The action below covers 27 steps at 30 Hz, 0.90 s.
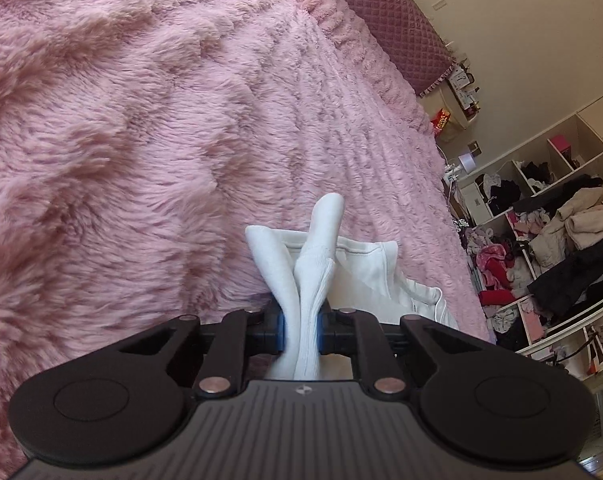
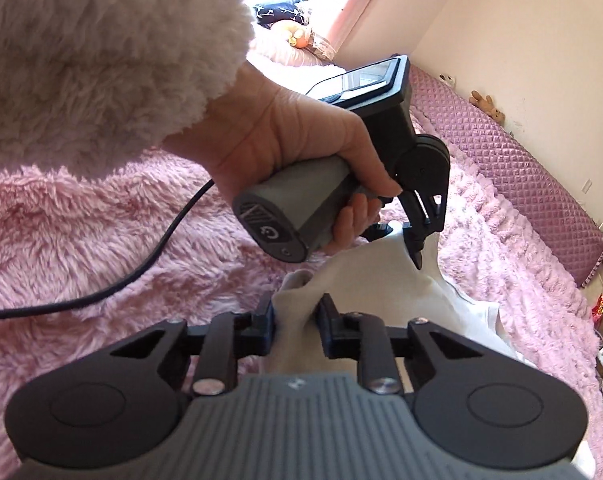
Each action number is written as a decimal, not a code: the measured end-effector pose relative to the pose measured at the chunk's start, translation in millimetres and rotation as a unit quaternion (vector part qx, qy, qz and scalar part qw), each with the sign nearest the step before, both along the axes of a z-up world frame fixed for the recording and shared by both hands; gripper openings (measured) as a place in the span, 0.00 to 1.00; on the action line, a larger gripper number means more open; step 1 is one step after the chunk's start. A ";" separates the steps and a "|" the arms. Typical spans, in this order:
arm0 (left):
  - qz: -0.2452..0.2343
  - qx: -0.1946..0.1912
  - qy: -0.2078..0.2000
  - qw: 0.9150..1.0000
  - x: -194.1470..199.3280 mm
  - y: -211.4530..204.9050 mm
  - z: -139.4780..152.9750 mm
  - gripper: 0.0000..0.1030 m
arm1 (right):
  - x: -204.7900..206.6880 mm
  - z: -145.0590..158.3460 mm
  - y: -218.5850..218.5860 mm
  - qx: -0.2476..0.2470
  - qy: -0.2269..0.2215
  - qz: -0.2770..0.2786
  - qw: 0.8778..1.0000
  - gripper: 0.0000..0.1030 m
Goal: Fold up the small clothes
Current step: 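Lift the held edge with both tools and fold it over the body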
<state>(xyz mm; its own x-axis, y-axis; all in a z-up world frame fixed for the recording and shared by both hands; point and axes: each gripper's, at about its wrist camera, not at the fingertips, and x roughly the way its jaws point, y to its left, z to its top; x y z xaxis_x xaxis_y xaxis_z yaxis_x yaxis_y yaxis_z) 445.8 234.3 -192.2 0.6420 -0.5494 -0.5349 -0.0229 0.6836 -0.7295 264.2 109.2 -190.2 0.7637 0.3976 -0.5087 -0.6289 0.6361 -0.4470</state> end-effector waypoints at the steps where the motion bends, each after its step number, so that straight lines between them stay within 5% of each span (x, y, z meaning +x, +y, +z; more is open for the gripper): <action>1: 0.001 0.000 -0.004 1.000 -1.5 -1.3 3.8 0.13 | 0.9 4.8 -3.1 0.010 0.008 -0.001 1.000 0.11; 11: -0.026 0.036 -0.023 0.999 0.3 -33.3 65.5 0.12 | 14.0 57.7 -44.4 0.118 0.072 -0.052 0.989 0.07; 21: -0.037 0.047 -0.030 0.998 10.2 -93.6 105.7 0.12 | 0.6 110.8 -104.2 0.182 0.051 -0.098 0.977 0.06; 27: -0.038 0.053 -0.011 0.998 22.9 -139.3 108.1 0.12 | -0.9 117.9 -157.1 0.197 0.033 -0.139 0.970 0.05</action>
<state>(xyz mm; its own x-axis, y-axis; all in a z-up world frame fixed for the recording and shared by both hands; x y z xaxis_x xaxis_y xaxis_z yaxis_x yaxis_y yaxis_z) 468.7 95.0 -84.1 0.6130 -0.5379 -0.5787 0.0464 0.7557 -0.6533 263.3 -47.9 -72.3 0.8398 0.3556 -0.4102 -0.4284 0.8982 -0.0985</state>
